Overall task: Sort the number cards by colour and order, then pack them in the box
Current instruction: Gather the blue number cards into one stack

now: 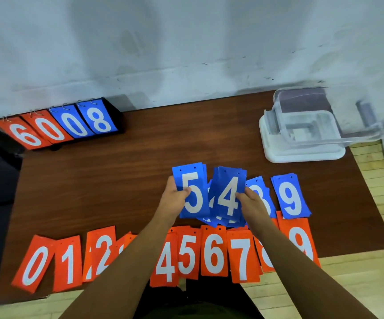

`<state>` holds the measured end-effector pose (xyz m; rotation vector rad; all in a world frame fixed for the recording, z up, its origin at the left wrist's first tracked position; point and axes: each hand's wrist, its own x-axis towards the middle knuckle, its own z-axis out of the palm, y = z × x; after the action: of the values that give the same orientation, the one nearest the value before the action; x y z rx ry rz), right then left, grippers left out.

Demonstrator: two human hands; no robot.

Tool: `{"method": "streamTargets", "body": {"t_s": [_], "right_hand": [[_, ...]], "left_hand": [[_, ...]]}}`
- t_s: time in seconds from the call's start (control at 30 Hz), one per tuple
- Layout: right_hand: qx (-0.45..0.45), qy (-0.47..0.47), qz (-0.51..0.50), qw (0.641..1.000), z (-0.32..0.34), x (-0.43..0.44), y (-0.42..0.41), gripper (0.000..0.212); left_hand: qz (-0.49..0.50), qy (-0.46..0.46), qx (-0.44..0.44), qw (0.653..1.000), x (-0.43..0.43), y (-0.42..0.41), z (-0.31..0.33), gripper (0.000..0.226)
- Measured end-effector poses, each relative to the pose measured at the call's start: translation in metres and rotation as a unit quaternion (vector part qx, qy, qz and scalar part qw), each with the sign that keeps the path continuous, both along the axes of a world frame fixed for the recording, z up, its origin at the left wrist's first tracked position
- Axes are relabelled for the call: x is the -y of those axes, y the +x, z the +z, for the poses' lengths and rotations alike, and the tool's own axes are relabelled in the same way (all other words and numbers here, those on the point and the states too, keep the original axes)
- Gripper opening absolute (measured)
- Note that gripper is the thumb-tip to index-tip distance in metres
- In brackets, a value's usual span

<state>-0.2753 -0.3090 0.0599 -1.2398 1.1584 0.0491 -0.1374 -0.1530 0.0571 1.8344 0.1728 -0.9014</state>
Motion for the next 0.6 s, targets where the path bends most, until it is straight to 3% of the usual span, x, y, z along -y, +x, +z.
{"method": "streamTargets", "body": {"t_s": [0.2, 0.37, 0.5, 0.6], "right_hand": [[0.045, 0.051, 0.018, 0.997, 0.006, -0.008, -0.007, 0.016], [0.071, 0.052, 0.036, 0.996, 0.008, -0.014, -0.013, 0.02], [0.033, -0.016, 0.091, 0.995, 0.008, -0.009, -0.026, 0.025], [0.029, -0.009, 0.056, 0.998, 0.003, 0.001, -0.036, 0.028]], "left_hand": [[-0.125, -0.002, 0.037, 0.991, 0.007, -0.022, 0.003, 0.027], [-0.135, 0.054, 0.173, 0.974, 0.025, -0.049, -0.014, 0.026], [-0.143, -0.002, 0.096, 0.985, 0.042, -0.06, -0.017, 0.031], [-0.152, -0.014, 0.076, 0.985, 0.05, -0.061, -0.02, 0.035]]}}
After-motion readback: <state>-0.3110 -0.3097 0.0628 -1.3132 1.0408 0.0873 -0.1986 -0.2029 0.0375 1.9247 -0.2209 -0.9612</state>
